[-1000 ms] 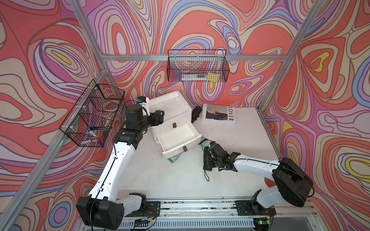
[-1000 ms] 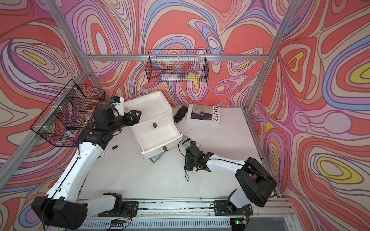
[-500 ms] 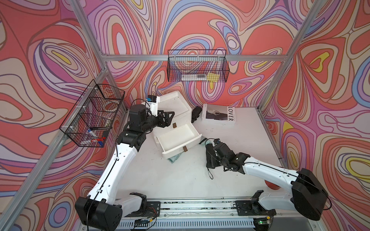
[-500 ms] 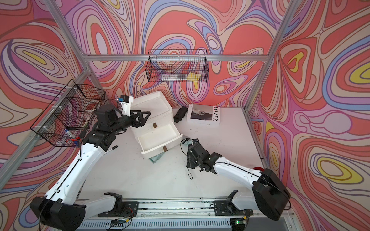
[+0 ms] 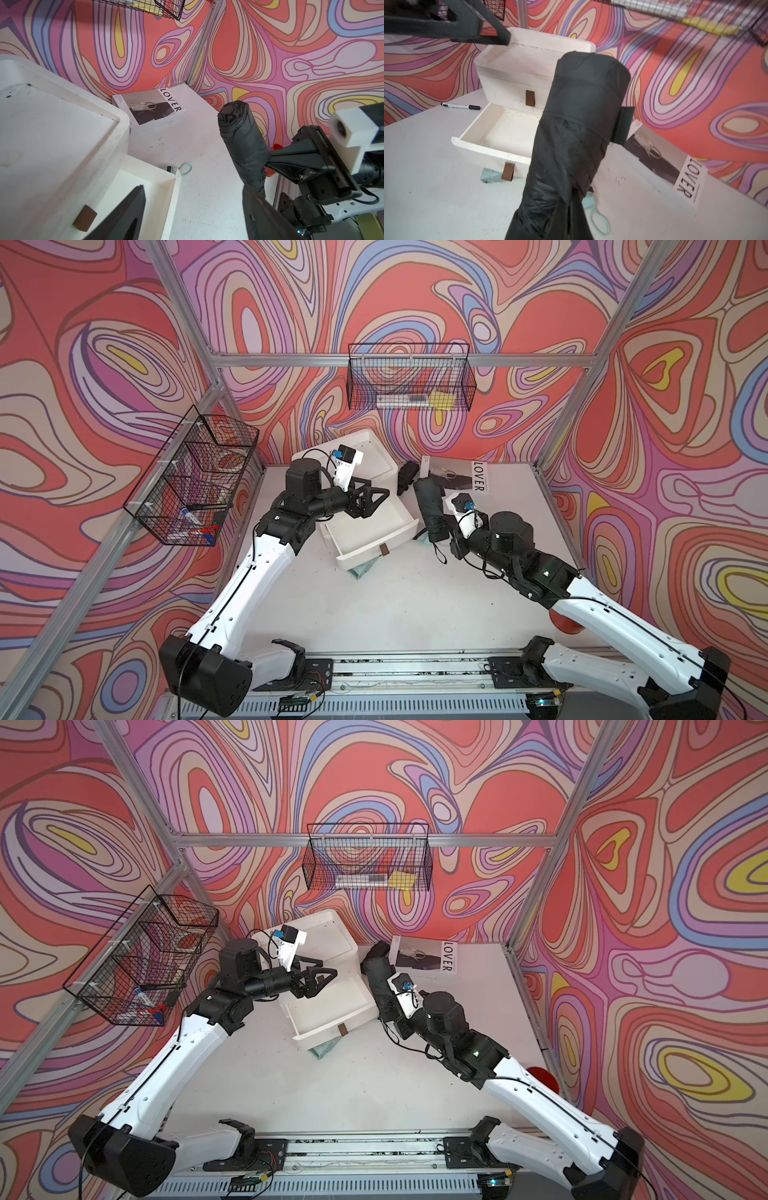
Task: Place the umbrella in the drawer by color
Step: Pick up the umbrella from the center of the board.
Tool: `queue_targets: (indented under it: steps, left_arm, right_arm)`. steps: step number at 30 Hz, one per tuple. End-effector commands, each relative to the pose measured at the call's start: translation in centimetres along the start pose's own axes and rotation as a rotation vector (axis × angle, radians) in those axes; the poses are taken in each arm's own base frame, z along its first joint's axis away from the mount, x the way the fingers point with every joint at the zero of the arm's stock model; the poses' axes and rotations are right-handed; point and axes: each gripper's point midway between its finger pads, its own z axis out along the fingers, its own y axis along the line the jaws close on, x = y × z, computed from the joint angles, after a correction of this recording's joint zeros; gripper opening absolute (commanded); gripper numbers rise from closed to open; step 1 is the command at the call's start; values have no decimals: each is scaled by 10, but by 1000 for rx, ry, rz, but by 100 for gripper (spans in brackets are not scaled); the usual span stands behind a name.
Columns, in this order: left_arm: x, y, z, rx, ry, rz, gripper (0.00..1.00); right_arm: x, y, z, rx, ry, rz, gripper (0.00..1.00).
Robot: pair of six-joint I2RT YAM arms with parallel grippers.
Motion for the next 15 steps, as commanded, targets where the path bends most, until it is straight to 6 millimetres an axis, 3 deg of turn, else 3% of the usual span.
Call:
queue_targets:
  steps: [1,6,13,15]
  left_arm:
    - [-2,-22,0,81,21,37,78]
    - [10,-33,12,132,67,33,78]
    - [20,-41,24,137,102,32,74]
    - [21,-38,27,116,103,28,68]
  right_arm:
    - [-46,1,5,18,-198,-243,0]
    - [-68,12,10,-25,-281,-356,0]
    - [-71,18,14,-35,-316,-379,0]
    - [-69,22,15,-57,-319,-373,0]
